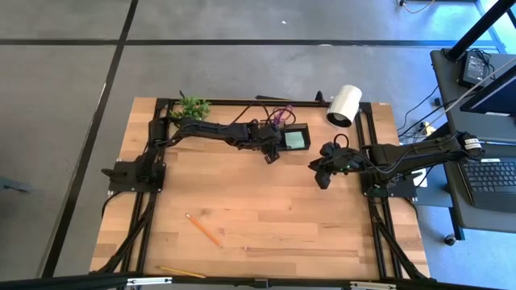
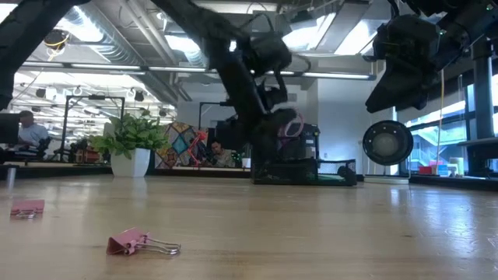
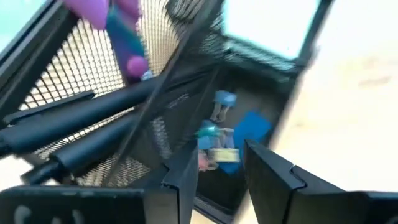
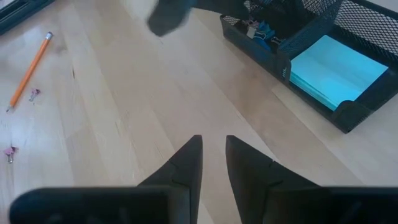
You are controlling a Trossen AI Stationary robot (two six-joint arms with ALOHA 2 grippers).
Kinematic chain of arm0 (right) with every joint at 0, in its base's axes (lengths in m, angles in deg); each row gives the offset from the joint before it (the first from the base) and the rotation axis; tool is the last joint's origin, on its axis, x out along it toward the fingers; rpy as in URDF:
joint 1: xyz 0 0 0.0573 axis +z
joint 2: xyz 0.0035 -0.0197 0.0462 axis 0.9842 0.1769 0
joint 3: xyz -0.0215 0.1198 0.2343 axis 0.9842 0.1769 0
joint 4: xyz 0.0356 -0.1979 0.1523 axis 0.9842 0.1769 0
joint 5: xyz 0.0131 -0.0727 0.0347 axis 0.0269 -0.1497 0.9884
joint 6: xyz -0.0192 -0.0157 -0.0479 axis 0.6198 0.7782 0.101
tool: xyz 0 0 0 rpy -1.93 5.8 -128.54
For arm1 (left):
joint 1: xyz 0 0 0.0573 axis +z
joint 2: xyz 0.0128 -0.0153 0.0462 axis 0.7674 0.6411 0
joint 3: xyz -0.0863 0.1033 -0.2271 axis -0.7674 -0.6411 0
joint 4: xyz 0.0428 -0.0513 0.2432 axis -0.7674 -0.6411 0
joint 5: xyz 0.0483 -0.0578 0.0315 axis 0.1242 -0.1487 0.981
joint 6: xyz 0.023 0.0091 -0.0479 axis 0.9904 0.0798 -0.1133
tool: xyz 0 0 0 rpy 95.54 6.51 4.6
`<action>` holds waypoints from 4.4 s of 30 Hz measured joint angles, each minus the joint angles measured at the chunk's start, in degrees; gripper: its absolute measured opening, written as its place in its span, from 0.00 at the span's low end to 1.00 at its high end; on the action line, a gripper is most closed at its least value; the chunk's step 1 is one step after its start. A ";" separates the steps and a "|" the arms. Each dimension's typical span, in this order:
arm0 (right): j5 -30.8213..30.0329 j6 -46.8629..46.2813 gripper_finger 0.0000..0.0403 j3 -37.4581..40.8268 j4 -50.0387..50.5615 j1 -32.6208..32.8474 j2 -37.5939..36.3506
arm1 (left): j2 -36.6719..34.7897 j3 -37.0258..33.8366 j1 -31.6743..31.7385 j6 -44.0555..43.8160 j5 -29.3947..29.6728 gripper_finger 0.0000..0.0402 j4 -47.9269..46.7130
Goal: Pick and place office supplies into organizer
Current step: Put the pink binder clip into the black desk organizer
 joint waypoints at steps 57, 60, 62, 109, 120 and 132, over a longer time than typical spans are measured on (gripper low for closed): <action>0.08 -3.06 0.19 -0.09 -4.92 0.00 1.07 | 0.58 0.04 -47.08 -14.97 -9.01 0.46 -7.04; 0.09 -3.06 0.19 -0.09 -4.99 0.00 1.07 | 1.42 0.04 -47.77 -16.74 -6.80 0.46 -7.38; 0.09 -3.04 0.19 -0.09 -4.99 0.00 1.07 | 1.83 0.04 -47.84 -17.83 -6.65 0.46 -7.57; 0.17 -2.64 0.19 -0.02 -5.03 0.02 1.09 | 5.54 0.15 -47.18 -19.02 -9.65 0.21 -10.72; 0.17 -2.62 0.19 -0.02 -5.04 0.02 1.09 | 5.54 0.13 -47.20 -20.59 -9.71 0.15 -10.57; 0.15 -2.62 0.19 -0.02 -5.08 0.02 1.09 | 2.27 -0.42 -46.28 -22.12 -11.12 0.14 -12.08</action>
